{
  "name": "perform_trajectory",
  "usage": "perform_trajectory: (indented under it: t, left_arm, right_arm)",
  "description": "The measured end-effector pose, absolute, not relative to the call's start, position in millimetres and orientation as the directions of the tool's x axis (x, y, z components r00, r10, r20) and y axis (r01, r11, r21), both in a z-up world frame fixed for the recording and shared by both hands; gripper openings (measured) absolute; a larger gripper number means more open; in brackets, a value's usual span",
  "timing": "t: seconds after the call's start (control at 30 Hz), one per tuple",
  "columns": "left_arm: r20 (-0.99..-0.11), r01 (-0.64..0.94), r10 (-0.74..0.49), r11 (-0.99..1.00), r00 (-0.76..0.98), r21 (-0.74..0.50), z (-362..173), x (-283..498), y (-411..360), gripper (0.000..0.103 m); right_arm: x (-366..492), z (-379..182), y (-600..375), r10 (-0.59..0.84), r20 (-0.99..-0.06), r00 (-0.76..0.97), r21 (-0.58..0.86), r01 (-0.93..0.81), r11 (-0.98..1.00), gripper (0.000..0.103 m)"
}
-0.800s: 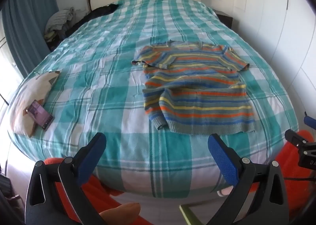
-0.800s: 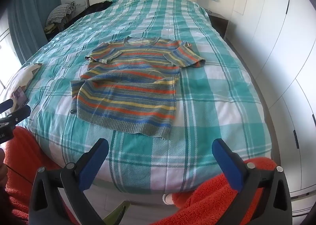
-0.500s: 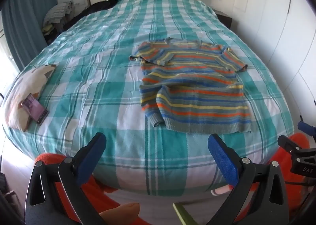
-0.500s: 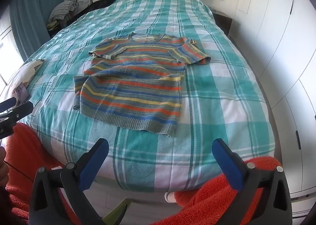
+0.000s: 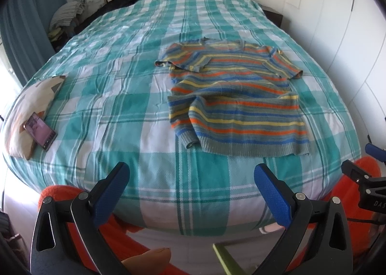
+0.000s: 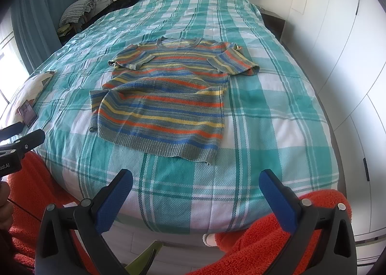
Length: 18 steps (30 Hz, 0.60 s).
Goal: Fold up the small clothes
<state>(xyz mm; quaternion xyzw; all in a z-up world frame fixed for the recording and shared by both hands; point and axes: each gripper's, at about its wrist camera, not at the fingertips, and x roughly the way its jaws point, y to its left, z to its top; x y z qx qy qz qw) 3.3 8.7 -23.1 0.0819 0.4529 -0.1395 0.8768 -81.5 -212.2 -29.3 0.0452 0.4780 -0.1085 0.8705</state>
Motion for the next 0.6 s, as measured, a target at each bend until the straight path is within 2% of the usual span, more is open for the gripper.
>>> perform_trajectory:
  t: [0.6]
  left_arm:
    - [-0.827, 0.331, -0.170, 0.943, 0.535, 0.020, -28.6, 3.7, 5.9, 0.103]
  right_arm:
    - [-79.2, -32.7, -212.7, -0.137, -0.847, 0.514, -0.019, 0.229, 0.973, 0.103]
